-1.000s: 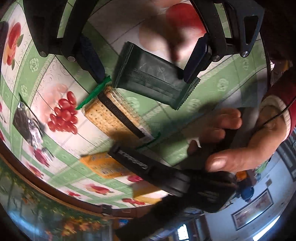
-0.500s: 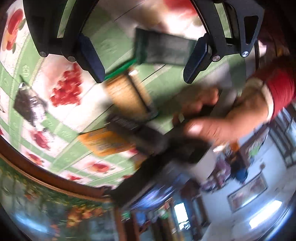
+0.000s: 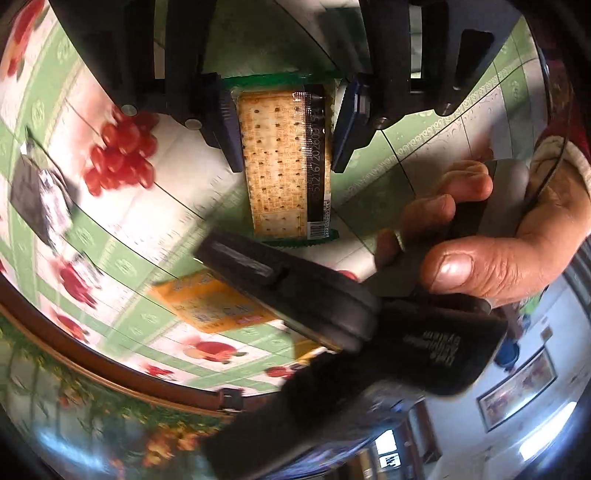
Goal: Organize snacks
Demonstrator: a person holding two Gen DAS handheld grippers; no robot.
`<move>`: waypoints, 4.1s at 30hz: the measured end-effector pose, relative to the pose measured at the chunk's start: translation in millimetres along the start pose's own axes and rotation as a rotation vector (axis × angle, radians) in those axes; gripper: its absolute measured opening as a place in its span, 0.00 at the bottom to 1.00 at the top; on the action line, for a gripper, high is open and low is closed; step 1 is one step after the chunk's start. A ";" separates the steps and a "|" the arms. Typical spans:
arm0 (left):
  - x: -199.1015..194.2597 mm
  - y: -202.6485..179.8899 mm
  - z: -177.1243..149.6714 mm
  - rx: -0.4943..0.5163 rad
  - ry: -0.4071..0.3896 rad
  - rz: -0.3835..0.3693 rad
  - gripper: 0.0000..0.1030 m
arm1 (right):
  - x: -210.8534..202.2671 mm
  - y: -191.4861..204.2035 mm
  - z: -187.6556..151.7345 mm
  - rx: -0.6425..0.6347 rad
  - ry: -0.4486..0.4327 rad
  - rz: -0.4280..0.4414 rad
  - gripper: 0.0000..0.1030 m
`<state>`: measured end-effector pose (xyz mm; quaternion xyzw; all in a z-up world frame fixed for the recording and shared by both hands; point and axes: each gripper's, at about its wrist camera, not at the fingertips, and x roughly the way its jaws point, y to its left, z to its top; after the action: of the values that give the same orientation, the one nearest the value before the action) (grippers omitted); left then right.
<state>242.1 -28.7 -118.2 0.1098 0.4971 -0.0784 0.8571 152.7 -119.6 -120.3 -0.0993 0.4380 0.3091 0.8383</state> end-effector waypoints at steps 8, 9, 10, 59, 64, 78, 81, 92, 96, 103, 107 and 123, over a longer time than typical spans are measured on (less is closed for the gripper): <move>3.1 -4.7 6.0 0.007 -0.042 -0.014 0.76 | -41.6 -29.6 -39.8 0.245 -0.089 0.064 0.46; 2.0 -4.9 4.3 0.001 -0.049 -0.017 0.74 | -49.1 -33.1 -46.8 0.280 -0.106 0.071 0.46; 0.5 -5.4 2.4 -0.002 -0.056 -0.024 0.62 | -54.5 -38.2 -52.6 0.313 -0.122 0.082 0.46; -53.3 -31.1 -19.4 0.062 -0.195 -0.093 0.06 | -100.7 -58.6 -95.8 0.546 -0.242 0.079 0.47; -83.6 -6.7 -53.2 -0.046 -0.246 -0.151 0.02 | -104.8 -47.9 -96.0 0.524 -0.247 0.080 0.47; -31.2 -25.1 18.8 0.187 -0.203 -0.051 0.93 | -111.3 -26.1 -91.0 0.487 -0.253 0.094 0.47; -8.5 -26.0 25.5 0.212 -0.166 -0.024 0.93 | -114.3 -31.4 -91.9 0.498 -0.264 0.099 0.47; 16.0 -30.7 37.3 0.149 -0.116 -0.092 0.72 | -91.2 -31.8 -86.5 0.472 -0.169 0.012 0.49; 10.7 -31.8 30.1 0.120 -0.112 -0.065 0.69 | -67.9 -16.9 -81.7 0.452 -0.070 -0.141 0.52; -8.6 -23.2 -1.8 0.029 -0.124 -0.086 0.68 | -42.1 15.7 -73.5 0.345 -0.024 -0.281 0.62; -37.0 -13.2 -29.2 -0.028 -0.176 -0.103 0.68 | -46.4 13.5 -79.1 0.320 -0.029 -0.342 0.46; -146.6 51.5 -126.2 -0.209 -0.320 0.139 0.68 | -95.3 43.4 -40.2 0.309 -0.215 -0.199 0.46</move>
<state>76.9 58.2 -45.8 0.0405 0.3513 0.0167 0.9352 58.9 -144.0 -64.0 0.0212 0.3761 0.1627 0.9119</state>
